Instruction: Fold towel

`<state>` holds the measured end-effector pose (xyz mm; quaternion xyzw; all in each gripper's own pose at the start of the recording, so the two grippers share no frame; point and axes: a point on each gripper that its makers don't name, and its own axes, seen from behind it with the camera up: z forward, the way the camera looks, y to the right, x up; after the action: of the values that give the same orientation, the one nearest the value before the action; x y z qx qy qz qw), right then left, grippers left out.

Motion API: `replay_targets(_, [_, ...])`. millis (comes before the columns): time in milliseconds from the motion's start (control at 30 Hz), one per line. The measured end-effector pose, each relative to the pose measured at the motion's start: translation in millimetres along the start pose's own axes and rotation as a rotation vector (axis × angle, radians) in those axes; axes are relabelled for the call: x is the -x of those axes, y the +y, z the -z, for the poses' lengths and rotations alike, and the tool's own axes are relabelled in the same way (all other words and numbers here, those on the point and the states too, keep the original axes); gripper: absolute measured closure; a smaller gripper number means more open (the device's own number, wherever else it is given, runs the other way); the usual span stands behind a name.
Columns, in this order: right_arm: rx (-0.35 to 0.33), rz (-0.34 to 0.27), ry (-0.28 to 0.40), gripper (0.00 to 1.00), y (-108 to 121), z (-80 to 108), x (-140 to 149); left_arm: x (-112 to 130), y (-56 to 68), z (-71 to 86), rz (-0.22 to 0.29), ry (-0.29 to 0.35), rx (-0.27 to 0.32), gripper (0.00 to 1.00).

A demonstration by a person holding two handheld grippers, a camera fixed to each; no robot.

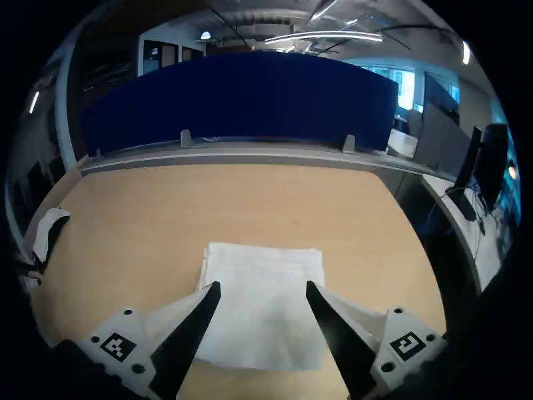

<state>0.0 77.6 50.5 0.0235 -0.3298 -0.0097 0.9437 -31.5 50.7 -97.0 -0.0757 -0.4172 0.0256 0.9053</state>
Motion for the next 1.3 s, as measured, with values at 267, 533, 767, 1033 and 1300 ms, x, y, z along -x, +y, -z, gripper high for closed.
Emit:
replay_targets(267, [-0.031, -0.004, 0.124, 0.00, -24.9, 30.7, -7.7, -5.4, 2.3, 2.9, 0.002, 0.037, 0.011, 0.07])
replay_targets(533, [-0.023, -0.043, 0.292, 0.00, -43.1, 69.3, -25.1, -17.6, 1.3, 9.0, 0.001, 0.093, 0.022, 0.06])
replay_targets(767, [-0.005, -0.055, 0.456, 0.00, -55.6, 106.3, -51.0, -28.6, 0.6, 13.1, 0.011, 0.145, 0.032, 0.06])
replay_targets(1033, [0.006, -0.127, 0.554, 0.00, -62.0, 120.8, -60.0, -43.1, -0.7, 13.7, 0.021, 0.214, 0.036, 0.06])
replay_targets(1300, [0.020, -0.106, 0.531, 0.00, -66.6, 117.9, -51.5, -80.7, -13.6, 24.2, 0.021, 0.380, 0.015, 0.06])
